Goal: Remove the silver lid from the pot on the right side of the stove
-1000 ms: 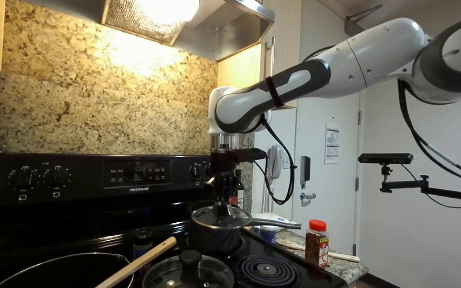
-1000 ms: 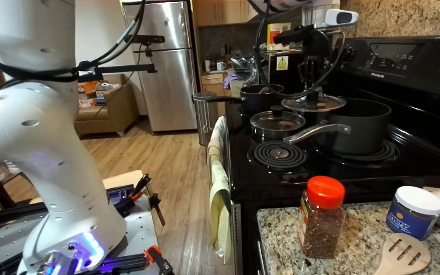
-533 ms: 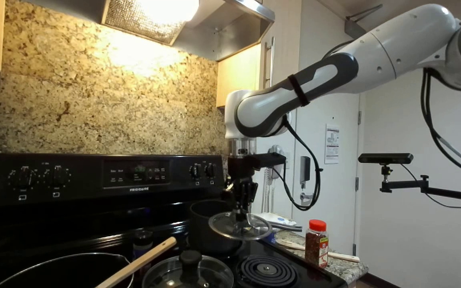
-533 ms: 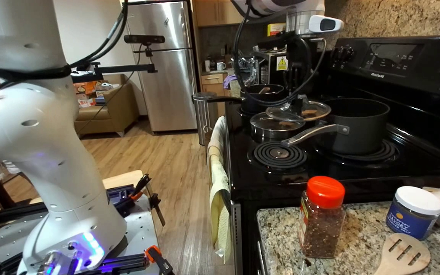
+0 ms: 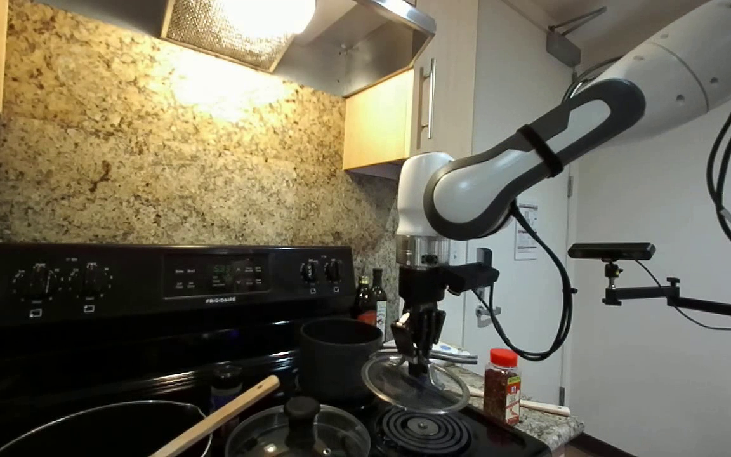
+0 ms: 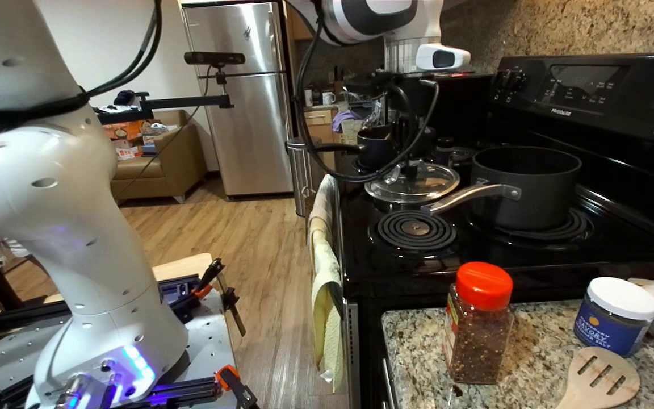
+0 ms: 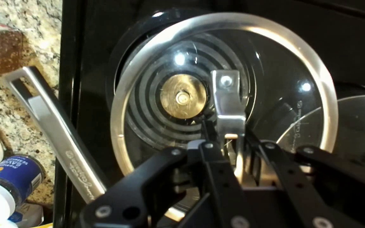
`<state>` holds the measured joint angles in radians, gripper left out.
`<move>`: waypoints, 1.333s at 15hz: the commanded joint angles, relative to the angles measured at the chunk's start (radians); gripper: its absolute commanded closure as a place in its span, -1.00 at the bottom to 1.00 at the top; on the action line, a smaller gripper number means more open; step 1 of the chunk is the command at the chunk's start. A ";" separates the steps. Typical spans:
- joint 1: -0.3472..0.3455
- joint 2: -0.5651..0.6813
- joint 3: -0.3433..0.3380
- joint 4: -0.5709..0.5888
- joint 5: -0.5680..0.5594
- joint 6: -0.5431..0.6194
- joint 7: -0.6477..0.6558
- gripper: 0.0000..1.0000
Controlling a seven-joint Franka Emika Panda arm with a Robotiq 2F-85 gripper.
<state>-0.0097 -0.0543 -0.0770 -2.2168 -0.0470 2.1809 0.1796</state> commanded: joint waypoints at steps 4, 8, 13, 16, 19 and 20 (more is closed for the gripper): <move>-0.018 -0.068 0.019 -0.089 -0.011 0.035 -0.014 0.76; -0.032 0.019 0.006 -0.048 -0.002 0.040 0.006 0.76; -0.050 0.156 -0.013 0.034 0.019 0.034 0.003 0.76; -0.056 0.223 -0.020 0.086 0.033 0.038 -0.011 0.76; -0.057 0.261 -0.023 0.125 0.042 0.032 -0.011 0.76; -0.057 0.264 -0.024 0.135 0.043 0.030 -0.011 0.76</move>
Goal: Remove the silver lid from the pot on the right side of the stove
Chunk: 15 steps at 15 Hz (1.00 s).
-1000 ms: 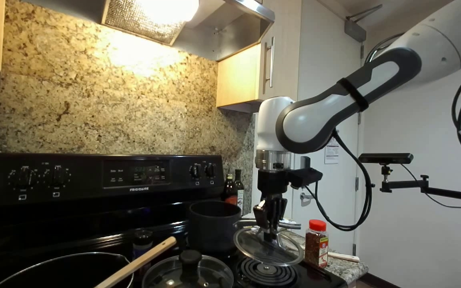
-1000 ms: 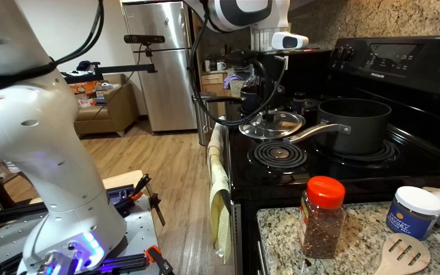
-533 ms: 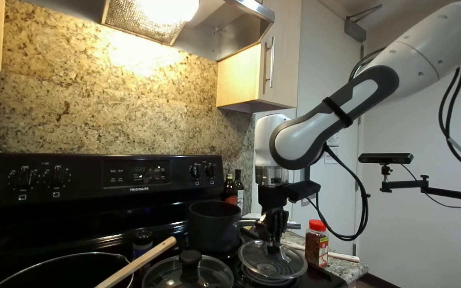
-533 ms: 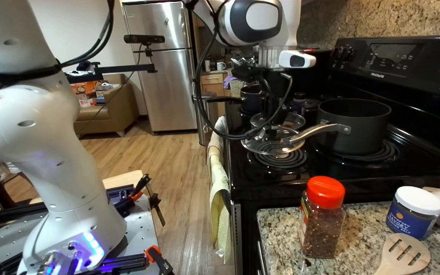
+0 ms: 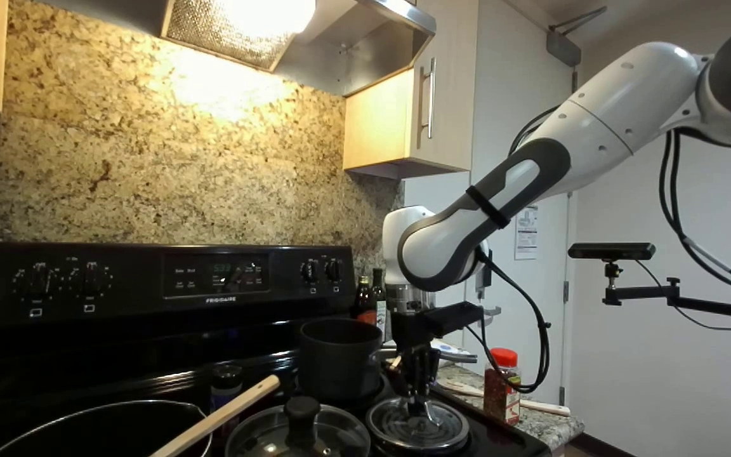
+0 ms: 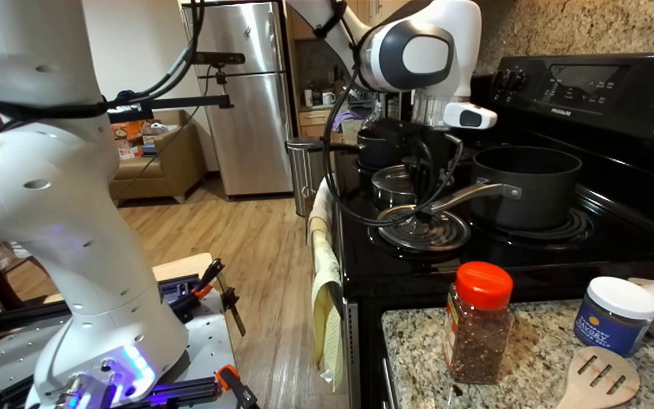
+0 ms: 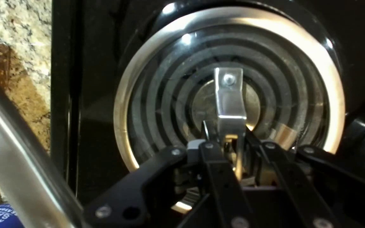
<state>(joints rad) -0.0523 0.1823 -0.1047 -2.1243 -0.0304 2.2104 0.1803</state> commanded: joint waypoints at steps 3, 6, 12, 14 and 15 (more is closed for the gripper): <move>-0.016 0.031 0.000 0.045 0.031 -0.004 -0.008 0.76; -0.016 0.004 -0.004 -0.008 0.031 -0.002 -0.001 0.76; -0.008 -0.039 -0.005 -0.100 0.020 0.096 0.028 0.76; -0.006 -0.044 -0.001 -0.113 0.024 0.113 0.025 0.76; -0.004 -0.048 0.001 -0.121 0.024 0.116 0.021 0.76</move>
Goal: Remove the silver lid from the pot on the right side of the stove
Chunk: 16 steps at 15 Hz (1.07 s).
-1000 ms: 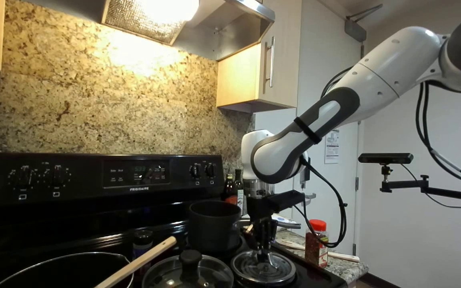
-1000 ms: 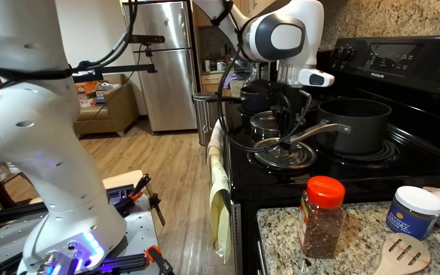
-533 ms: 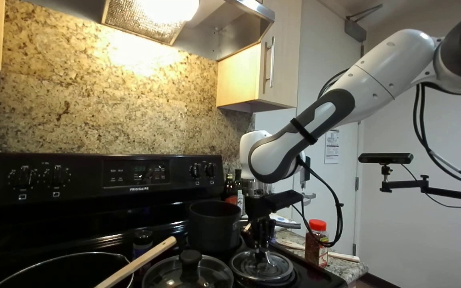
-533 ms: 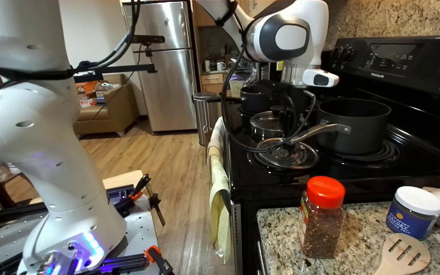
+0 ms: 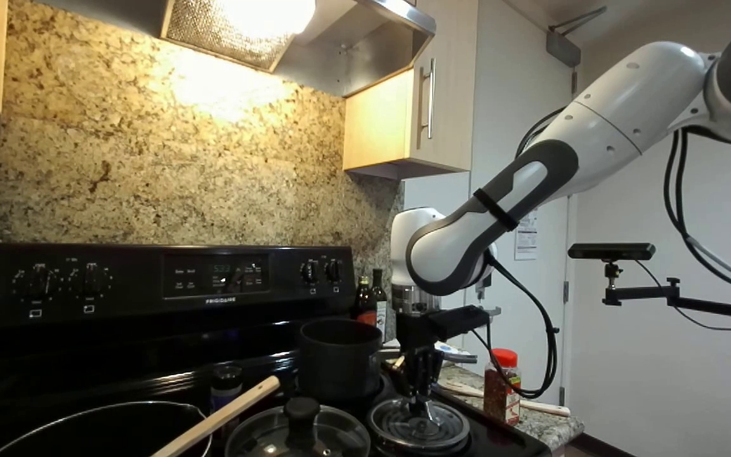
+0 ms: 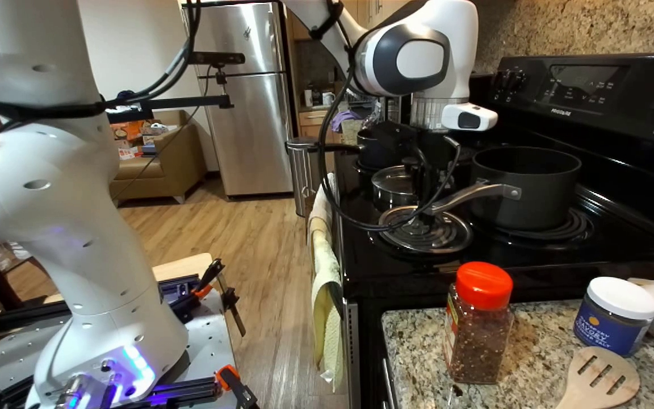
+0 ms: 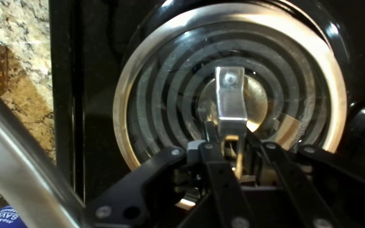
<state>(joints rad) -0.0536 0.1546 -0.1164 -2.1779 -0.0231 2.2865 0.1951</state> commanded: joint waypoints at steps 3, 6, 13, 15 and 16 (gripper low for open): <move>0.002 -0.036 0.014 -0.087 0.008 0.039 0.017 0.76; 0.006 -0.045 0.015 -0.101 -0.005 0.046 0.033 0.76; 0.003 -0.085 0.019 -0.107 0.007 0.015 0.026 -0.55; 0.006 -0.112 0.022 -0.115 -0.003 -0.003 0.025 -0.81; 0.009 -0.127 0.024 -0.124 -0.013 0.004 0.039 -0.94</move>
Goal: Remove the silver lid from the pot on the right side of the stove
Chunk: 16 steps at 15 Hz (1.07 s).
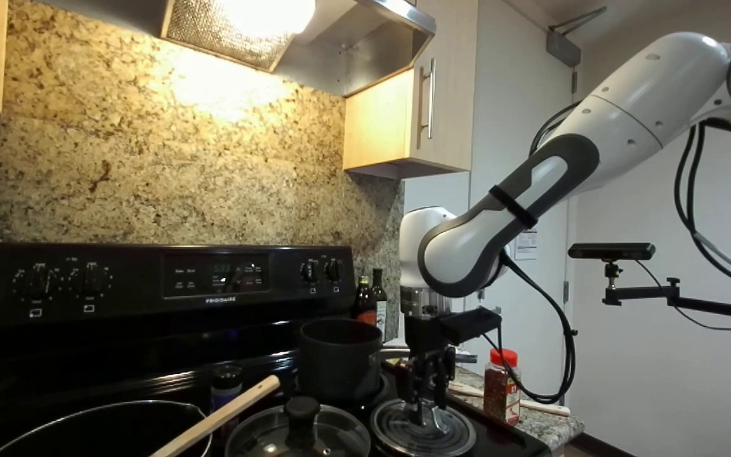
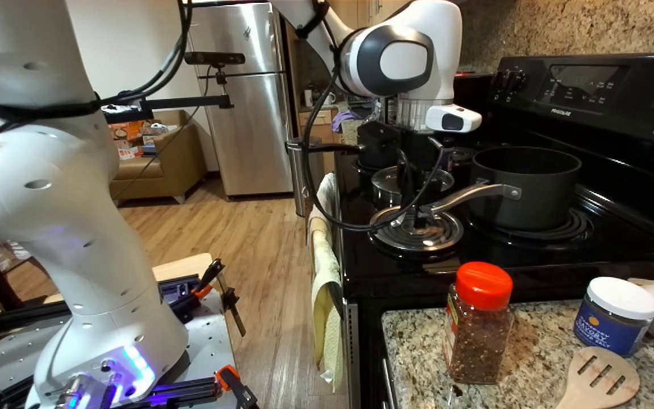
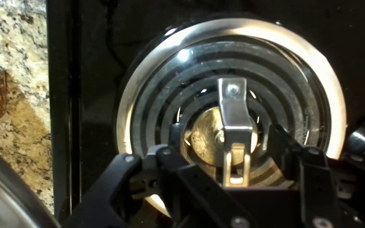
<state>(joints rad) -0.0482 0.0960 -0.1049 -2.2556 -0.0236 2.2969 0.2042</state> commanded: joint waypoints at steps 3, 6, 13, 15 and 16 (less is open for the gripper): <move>0.009 -0.121 0.028 -0.064 -0.028 -0.021 0.028 -1.00; 0.018 -0.197 0.050 -0.105 -0.053 -0.014 0.042 -1.00; -0.006 -0.377 0.064 -0.063 -0.008 -0.170 0.040 -1.00; -0.014 -0.407 0.062 -0.031 -0.012 -0.238 0.036 -1.00; -0.018 -0.416 0.061 -0.011 -0.012 -0.276 0.031 -1.00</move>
<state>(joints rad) -0.0466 -0.2798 -0.0498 -2.3054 -0.0457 2.1141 0.2270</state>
